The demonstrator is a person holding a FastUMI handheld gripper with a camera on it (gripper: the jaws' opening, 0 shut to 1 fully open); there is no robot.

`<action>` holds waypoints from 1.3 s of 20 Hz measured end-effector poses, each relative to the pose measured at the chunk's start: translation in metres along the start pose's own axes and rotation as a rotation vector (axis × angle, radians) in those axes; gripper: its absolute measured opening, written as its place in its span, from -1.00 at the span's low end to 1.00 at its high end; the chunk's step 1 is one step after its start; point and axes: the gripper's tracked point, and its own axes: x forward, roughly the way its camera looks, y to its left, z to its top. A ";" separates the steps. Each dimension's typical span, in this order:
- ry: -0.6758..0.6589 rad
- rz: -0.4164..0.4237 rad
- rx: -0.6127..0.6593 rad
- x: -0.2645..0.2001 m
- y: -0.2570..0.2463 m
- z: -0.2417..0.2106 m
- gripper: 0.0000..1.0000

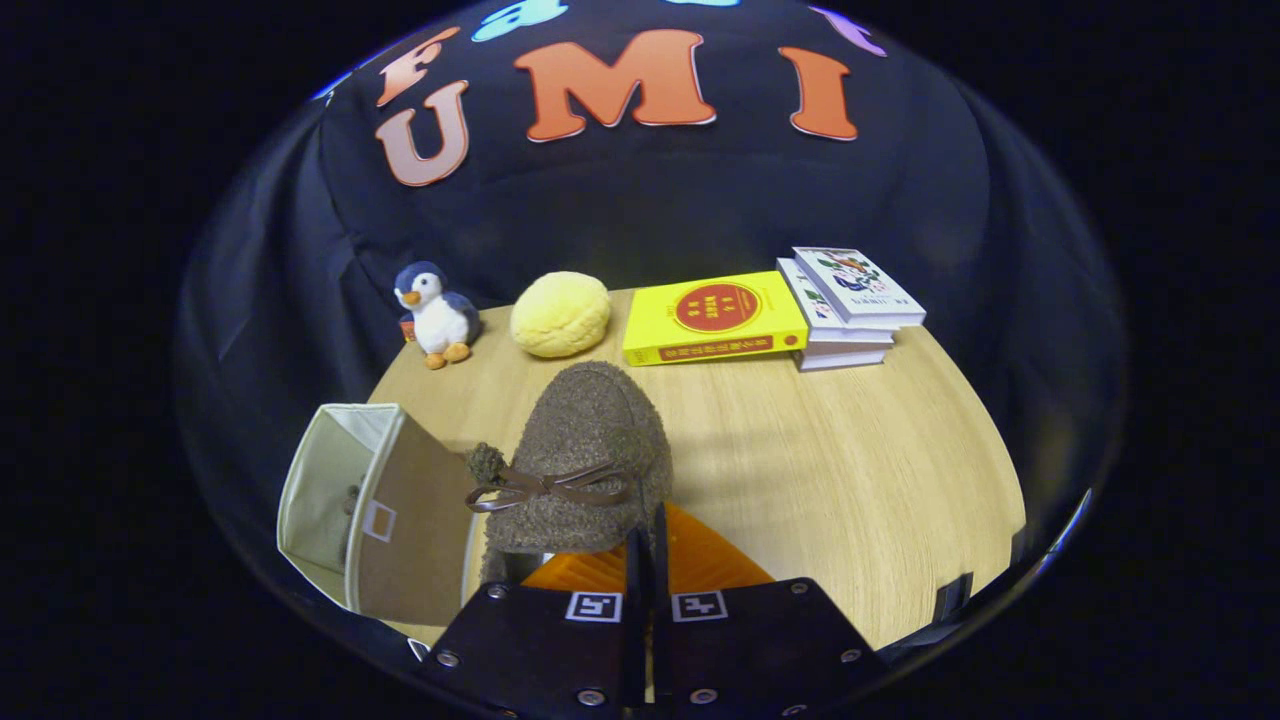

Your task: Open the storage box then place both shoes into the box .Put the left shoe in first, then the right shoe, with the right side of both shoes facing outward in a uniform manner.

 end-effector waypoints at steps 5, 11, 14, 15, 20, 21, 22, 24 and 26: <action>0.013 0.082 -0.054 -0.014 0.091 0.022 -0.92; 0.058 0.181 -0.105 -0.008 0.193 0.024 -0.92; 0.088 0.197 -0.130 0.000 0.226 0.016 -0.92; 0.102 0.196 -0.139 0.005 0.234 0.010 -0.92; 0.189 0.149 -0.192 0.029 0.250 -0.027 -0.91; 0.205 0.139 -0.205 0.033 0.252 -0.033 -0.89; 0.225 0.140 -0.215 0.033 0.253 -0.039 -0.87; 0.279 0.179 -0.239 0.028 0.260 -0.055 -0.71; 0.257 0.221 -0.240 0.022 0.265 -0.052 -0.61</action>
